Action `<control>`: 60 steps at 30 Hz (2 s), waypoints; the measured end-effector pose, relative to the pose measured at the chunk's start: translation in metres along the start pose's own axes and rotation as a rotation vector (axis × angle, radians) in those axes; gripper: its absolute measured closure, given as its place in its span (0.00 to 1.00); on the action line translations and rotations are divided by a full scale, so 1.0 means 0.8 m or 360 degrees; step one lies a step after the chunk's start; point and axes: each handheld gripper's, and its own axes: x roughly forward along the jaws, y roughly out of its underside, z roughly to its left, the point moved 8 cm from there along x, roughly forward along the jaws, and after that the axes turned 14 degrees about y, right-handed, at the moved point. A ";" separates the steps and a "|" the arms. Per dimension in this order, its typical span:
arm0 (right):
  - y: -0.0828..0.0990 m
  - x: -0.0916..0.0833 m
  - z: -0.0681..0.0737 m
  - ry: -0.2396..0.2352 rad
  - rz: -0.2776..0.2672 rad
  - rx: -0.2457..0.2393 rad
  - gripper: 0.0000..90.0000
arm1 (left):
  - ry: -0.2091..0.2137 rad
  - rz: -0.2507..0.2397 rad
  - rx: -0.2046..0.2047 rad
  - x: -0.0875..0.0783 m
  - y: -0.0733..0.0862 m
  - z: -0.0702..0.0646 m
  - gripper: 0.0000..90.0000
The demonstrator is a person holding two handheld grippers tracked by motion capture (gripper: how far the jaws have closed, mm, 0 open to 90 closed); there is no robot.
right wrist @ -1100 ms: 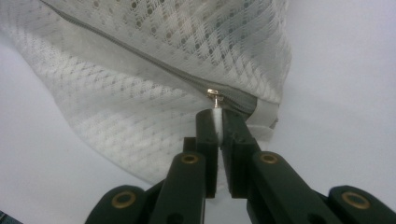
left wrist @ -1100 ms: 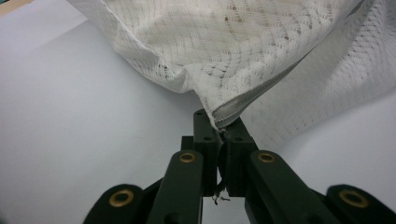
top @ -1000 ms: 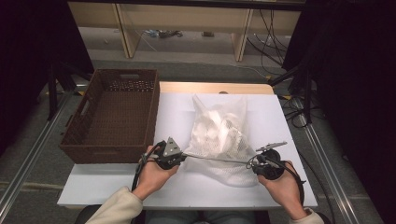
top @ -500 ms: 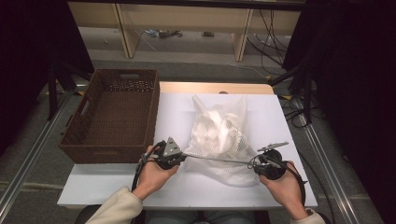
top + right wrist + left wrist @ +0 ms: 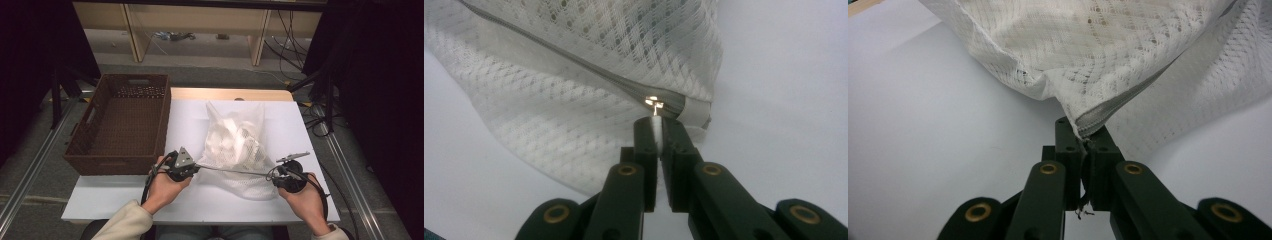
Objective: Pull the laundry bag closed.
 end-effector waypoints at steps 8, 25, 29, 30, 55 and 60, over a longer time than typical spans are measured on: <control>0.002 0.000 -0.003 0.0006 0.0009 0.0039 0.97 | 0.0009 0.0020 0.0014 -0.001 0.001 0.000 0.95; 0.005 0.000 -0.010 0.0005 0.0016 0.0062 0.97 | 0.0001 0.0010 0.0007 0.000 0.000 0.000 0.95; 0.006 0.000 -0.010 0.0008 0.0034 0.0061 0.97 | 0.0008 0.0001 -0.0001 0.000 0.000 -0.001 0.95; 0.006 0.001 -0.011 0.0010 0.0022 0.0053 0.97 | -0.0004 0.0008 0.0005 0.000 0.000 0.001 0.95; 0.005 0.004 -0.010 0.0004 0.0027 0.0072 0.96 | 0.0018 0.0022 0.0007 0.001 0.002 0.000 0.95; 0.005 0.003 -0.008 -0.0008 0.0023 0.0079 0.96 | 0.0034 0.0025 0.0016 0.001 0.004 -0.002 0.93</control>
